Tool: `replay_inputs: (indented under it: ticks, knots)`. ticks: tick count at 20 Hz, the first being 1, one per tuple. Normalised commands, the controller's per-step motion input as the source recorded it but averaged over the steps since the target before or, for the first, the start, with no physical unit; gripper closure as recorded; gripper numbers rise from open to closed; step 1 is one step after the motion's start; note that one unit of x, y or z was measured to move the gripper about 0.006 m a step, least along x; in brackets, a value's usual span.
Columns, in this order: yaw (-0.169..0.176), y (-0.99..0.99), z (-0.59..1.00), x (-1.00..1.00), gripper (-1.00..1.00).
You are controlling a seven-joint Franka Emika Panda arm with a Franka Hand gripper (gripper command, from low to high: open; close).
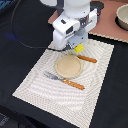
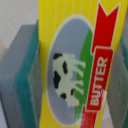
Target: Interact with the objects in diverse but meaningful ways.
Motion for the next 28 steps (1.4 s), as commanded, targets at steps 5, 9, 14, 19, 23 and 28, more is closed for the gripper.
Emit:
replay_inputs:
  ticks: [5, 9, 14, 19, 23, 28]
  knots:
    - [0.027, 0.45, 0.06, 0.00, -1.00]
    - [0.044, 0.18, 0.55, -0.03, -1.00]
    - [0.017, -0.05, 0.96, 0.00, -1.00]
    - [0.000, -0.42, 0.86, 0.05, -1.00]
    - [0.000, -0.65, 0.78, 0.15, -1.00]
    - [0.000, -0.76, 0.67, 0.21, -1.00]
